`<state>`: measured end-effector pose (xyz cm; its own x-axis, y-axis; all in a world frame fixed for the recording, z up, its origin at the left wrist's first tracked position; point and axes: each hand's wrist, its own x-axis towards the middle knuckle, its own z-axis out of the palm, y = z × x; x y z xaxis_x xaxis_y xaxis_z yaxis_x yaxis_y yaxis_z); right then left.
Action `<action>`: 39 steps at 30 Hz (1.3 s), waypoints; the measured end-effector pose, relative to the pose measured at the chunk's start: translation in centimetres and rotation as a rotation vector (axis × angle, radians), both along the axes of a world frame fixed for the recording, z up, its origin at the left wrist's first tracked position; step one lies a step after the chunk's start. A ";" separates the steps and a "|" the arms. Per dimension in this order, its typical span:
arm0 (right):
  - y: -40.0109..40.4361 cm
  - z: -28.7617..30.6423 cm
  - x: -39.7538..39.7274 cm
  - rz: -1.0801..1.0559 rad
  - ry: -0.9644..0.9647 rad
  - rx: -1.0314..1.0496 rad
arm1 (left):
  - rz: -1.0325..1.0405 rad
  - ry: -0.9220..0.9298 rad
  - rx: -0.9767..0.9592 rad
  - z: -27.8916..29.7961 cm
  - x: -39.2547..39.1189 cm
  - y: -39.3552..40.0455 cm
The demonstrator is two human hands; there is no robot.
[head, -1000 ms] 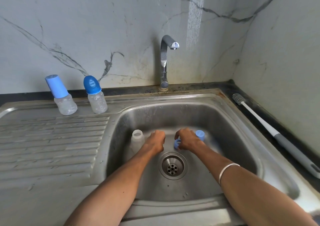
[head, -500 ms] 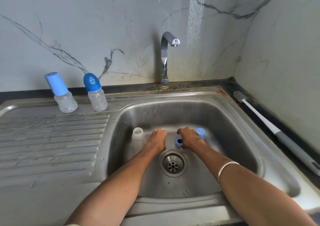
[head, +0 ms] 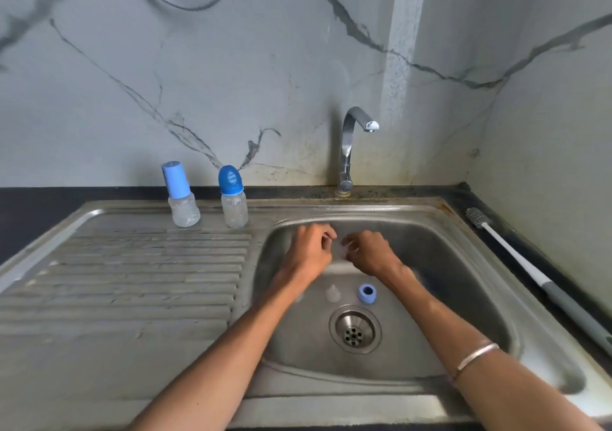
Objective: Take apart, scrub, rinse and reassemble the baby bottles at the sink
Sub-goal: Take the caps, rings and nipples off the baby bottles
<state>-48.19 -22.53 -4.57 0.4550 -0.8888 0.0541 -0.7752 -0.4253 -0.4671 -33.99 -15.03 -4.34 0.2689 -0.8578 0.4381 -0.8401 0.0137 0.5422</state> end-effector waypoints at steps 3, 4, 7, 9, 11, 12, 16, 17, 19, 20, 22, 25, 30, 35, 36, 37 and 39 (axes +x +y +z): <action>2.3 2.3 2.5 0.041 -0.161 -0.042 | 0.004 0.098 -0.209 1.8 3.3 3.2; 3.2 3.0 3.5 0.067 -0.206 -0.056 | 0.018 0.120 -0.268 2.3 4.7 4.4; 5.4 4.9 7.1 0.147 -0.319 -0.062 | 0.129 0.177 -0.401 3.3 9.1 8.1; 6.6 5.9 9.9 0.177 -0.384 -0.041 | 0.230 0.237 -0.460 3.5 12.4 10.0; 7.8 6.5 12.9 0.214 -0.413 -0.010 | 0.338 0.290 -0.463 3.5 15.6 11.4; 8.3 6.7 14.3 0.229 -0.415 0.012 | 0.374 0.318 -0.426 3.5 17.0 11.8; 10.0 6.5 20.5 0.265 -0.453 0.126 | 0.446 0.440 -0.243 2.8 21.9 12.6; 10.1 6.4 21.8 0.269 -0.465 0.134 | 0.462 0.457 -0.234 2.7 22.6 12.5; 10.4 6.3 24.5 0.280 -0.465 0.144 | 0.484 0.509 -0.236 2.8 24.1 12.2; 10.4 6.3 25.7 0.284 -0.455 0.138 | 0.490 0.531 -0.239 2.9 24.8 11.8; 10.1 6.3 27.7 0.286 -0.435 0.097 | 0.489 0.572 -0.253 3.1 25.7 11.0; 9.4 6.1 29.9 0.284 -0.411 0.073 | 0.428 0.612 -0.259 2.9 26.8 9.4; 8.0 5.3 32.6 0.245 -0.394 0.078 | 0.304 0.591 -0.193 2.4 27.6 7.4; 8.1 4.6 33.8 0.249 -0.420 0.042 | 0.257 0.620 -0.202 2.8 27.5 7.6; 8.4 4.6 33.8 0.257 -0.422 0.034 | 0.267 0.625 -0.220 2.8 27.4 7.9; 8.5 4.7 33.7 0.269 -0.432 0.026 | 0.276 0.626 -0.243 2.8 27.4 8.1; 9.1 5.3 33.0 0.287 -0.445 0.011 | 0.280 0.627 -0.298 2.9 27.2 8.6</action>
<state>-15.16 -13.39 0.71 0.6155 -0.7332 0.2891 -0.3539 -0.5848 -0.7299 -6.77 -6.48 -1.47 0.7353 -0.5895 0.3344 -0.3684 0.0665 0.9273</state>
